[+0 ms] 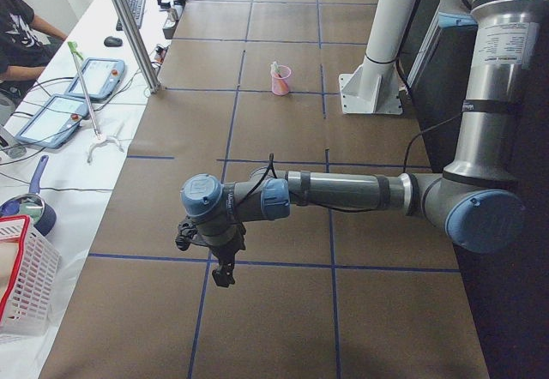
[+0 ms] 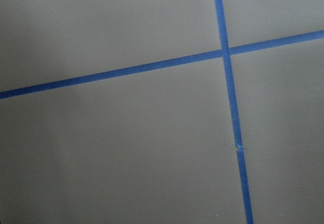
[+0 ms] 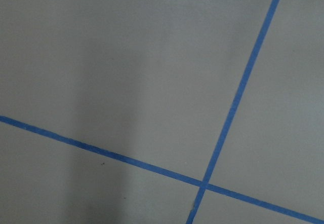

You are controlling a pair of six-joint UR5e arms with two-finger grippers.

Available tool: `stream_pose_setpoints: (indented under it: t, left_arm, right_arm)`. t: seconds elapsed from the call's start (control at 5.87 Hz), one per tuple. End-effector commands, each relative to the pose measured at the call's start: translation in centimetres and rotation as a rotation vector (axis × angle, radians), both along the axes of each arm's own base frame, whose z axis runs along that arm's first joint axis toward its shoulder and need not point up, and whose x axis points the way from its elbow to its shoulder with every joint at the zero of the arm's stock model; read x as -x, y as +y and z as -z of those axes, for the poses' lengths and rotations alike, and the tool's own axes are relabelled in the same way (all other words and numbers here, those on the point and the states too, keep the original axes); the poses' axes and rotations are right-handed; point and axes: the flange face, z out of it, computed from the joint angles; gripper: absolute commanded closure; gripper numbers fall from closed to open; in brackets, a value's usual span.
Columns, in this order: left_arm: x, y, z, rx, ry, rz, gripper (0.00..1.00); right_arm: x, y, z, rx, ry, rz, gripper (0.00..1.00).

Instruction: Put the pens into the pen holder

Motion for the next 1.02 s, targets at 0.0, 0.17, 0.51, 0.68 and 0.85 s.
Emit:
stream_pose_setpoints:
  t: [0.0, 0.17, 0.51, 0.68, 0.85]
  left_arm:
    - [-0.1, 0.6, -0.1, 0.006, -0.001, -0.002, 0.0]
    - [-0.1, 0.6, -0.2, 0.006, -0.001, -0.002, 0.0]
    - [-0.1, 0.6, 0.0, 0.004, -0.001, -0.002, 0.0]
    - [-0.1, 0.6, 0.1, 0.001, 0.001, -0.002, 0.0]
    - [-0.1, 0.6, 0.1, 0.001, 0.001, -0.002, 0.0]
  right_arm:
    - [-1.2, 4.2, -5.8, 0.058, -0.004, 0.004, 0.0]
    - [-1.3, 7.1, -9.3, 0.053, -0.004, 0.003, 0.0]
    - [-1.7, 7.3, -8.1, 0.017, -0.006, -0.014, 0.0]
    - [-2.6, 9.9, -5.4, -0.039, -0.005, -0.031, 0.0]
    - [-2.6, 13.4, -4.5, -0.038, 0.0, -0.059, 0.0]
